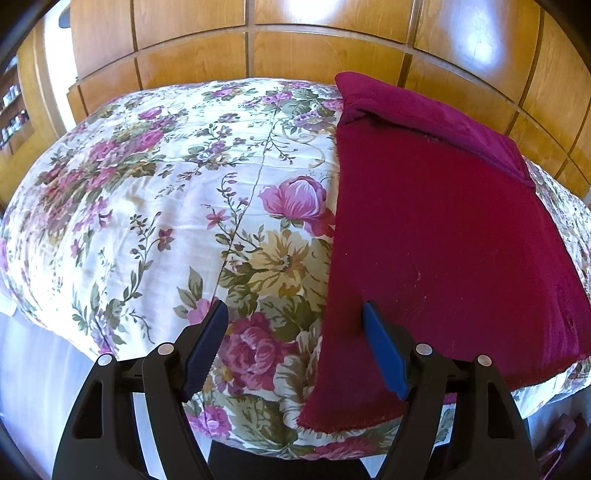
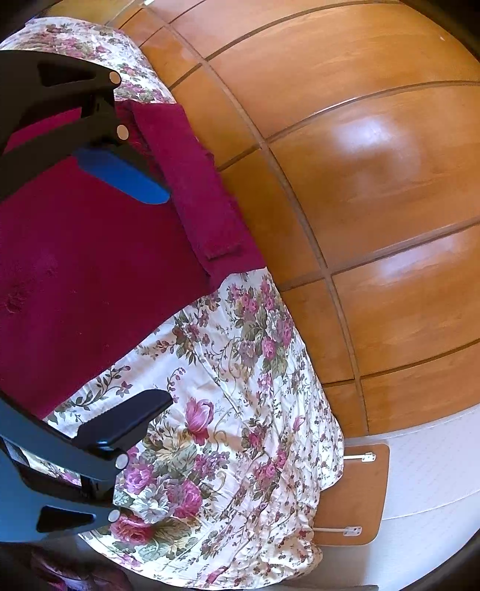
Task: Fold small clothes
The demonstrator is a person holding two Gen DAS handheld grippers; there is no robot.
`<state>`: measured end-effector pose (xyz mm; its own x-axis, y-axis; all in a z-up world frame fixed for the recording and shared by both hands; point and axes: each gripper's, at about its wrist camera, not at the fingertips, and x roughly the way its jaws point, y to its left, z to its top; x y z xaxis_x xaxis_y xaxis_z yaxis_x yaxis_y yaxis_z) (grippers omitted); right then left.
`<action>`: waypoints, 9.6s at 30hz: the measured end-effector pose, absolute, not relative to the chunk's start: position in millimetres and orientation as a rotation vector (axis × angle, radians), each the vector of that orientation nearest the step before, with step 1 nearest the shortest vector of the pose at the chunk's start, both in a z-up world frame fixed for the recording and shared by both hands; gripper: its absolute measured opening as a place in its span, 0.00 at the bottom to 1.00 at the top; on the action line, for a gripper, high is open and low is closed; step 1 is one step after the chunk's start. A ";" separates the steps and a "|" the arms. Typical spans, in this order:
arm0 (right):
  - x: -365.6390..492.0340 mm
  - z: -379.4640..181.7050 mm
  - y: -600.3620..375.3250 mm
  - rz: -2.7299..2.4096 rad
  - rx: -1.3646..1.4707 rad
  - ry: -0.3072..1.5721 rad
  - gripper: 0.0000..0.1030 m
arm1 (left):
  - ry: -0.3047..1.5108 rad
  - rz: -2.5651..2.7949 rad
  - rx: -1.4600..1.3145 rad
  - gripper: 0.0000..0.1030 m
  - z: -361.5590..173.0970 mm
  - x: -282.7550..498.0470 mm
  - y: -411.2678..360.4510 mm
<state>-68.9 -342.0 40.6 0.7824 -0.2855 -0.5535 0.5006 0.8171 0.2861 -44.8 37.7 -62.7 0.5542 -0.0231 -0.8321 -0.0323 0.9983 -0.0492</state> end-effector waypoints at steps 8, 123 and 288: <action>-69.0 40.1 -339.6 -0.432 0.412 0.524 0.98 | 0.985 -0.011 -0.077 0.71 -63.4 -48.2 40.4; -29.4 -31.5 -390.2 -0.015 0.245 0.912 0.07 | 0.909 -0.416 -0.220 0.06 -28.0 28.5 42.2; -7.1 -90.8 -462.2 0.051 0.684 0.850 0.93 | 0.804 -0.139 0.044 0.66 -5.0 24.4 -49.9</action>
<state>-7.1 -462.2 -90.8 0.6718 0.3044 -0.6753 0.2214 0.7875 0.5752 24.4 -49.9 -5.0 0.6853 -0.1077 -0.7203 0.1412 0.9899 -0.0136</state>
